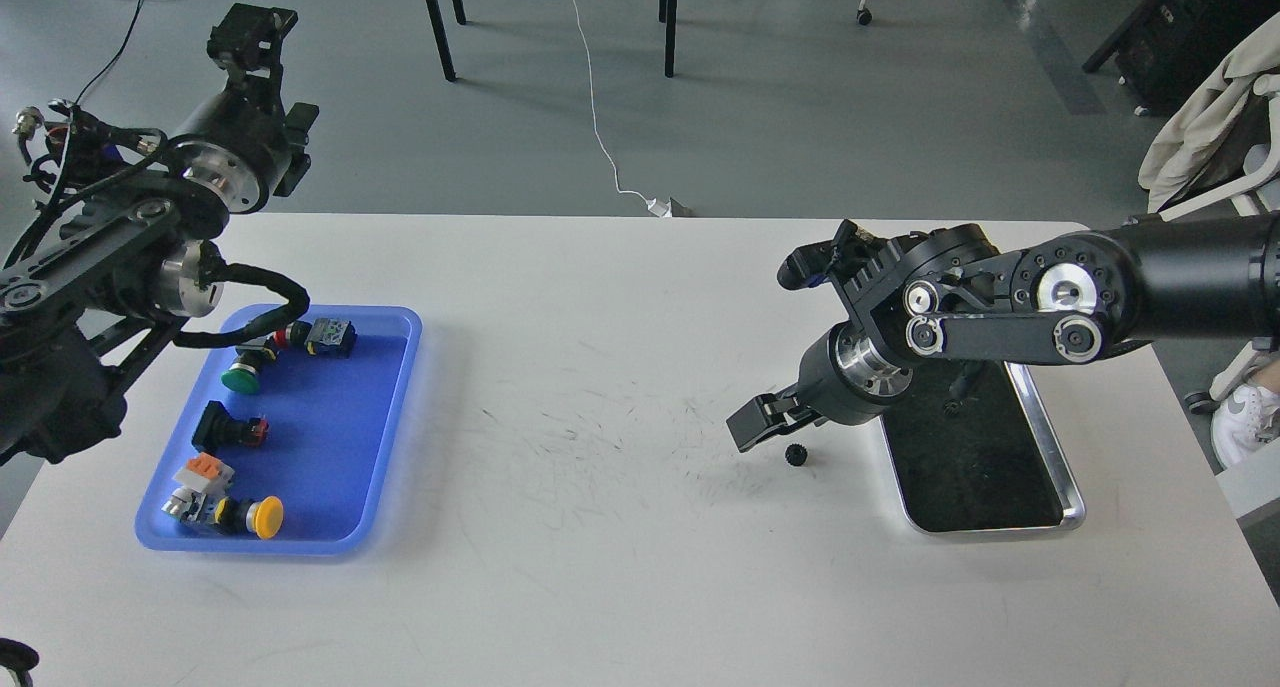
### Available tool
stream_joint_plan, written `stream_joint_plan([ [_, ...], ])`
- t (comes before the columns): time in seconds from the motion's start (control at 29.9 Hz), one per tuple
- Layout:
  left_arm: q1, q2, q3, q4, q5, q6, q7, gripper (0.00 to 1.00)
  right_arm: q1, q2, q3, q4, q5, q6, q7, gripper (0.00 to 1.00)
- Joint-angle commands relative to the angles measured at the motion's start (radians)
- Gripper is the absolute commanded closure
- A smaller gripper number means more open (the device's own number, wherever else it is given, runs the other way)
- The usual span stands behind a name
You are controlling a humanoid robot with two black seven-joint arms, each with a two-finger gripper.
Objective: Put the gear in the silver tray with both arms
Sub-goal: 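Lower the right gripper onto the black gear and grasp it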
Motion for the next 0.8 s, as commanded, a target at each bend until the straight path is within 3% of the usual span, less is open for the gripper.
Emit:
stream_joint_plan([
  [0.0,0.000,0.000,-0.002,0.000,0.000,0.000,0.000,0.02,-0.001,0.002,-0.008,-0.010,-0.016,0.000,-0.001,0.08],
  [0.2,0.000,-0.001,-0.002,0.000,0.000,0.000,0.000,0.02,-0.024,0.006,-0.029,-0.014,-0.052,0.000,0.000,0.08],
  [0.43,-0.001,-0.002,-0.002,0.000,0.000,0.000,-0.002,0.02,-0.035,0.025,-0.058,-0.014,-0.055,0.000,0.000,0.19],
  [0.77,-0.001,-0.002,-0.015,0.000,0.000,0.000,-0.002,0.02,-0.065,0.094,-0.086,-0.088,-0.058,0.000,0.000,0.23],
])
